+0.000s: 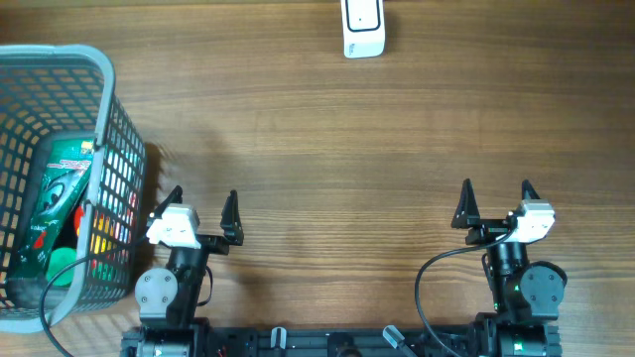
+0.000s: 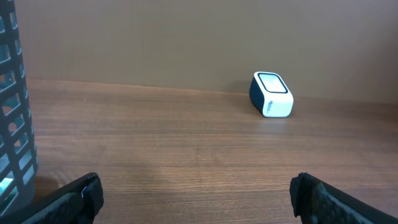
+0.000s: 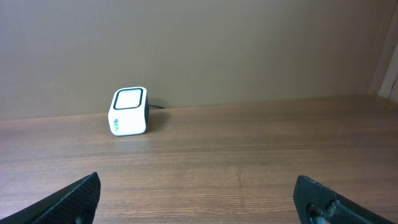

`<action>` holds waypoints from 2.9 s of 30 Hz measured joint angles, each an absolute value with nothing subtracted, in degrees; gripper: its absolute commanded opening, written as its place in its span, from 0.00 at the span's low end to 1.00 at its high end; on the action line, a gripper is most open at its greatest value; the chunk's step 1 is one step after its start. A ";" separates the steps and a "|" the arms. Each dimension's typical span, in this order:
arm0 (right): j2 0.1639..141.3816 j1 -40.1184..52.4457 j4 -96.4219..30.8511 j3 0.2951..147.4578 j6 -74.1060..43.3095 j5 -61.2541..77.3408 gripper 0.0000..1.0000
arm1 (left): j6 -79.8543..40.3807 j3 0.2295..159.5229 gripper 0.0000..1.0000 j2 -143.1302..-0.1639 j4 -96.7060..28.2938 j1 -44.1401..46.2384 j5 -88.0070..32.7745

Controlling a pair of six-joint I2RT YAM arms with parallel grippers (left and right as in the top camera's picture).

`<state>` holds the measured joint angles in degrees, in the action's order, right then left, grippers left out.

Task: Scan the item barcode

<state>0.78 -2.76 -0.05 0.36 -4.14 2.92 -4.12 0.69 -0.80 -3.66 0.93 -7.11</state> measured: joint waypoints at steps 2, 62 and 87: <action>0.89 1.76 -0.08 0.47 -4.12 1.54 1.00 | -4.12 0.69 1.00 -0.80 -3.66 1.43 -6.87; 1.39 13.06 -0.05 0.43 -3.75 2.96 1.00 | -7.86 39.16 1.00 -26.39 -27.64 3.40 -8.25; 1.56 13.06 -0.05 0.38 -3.75 2.96 1.00 | -29.28 96.29 1.00 -64.95 -66.98 2.55 14.24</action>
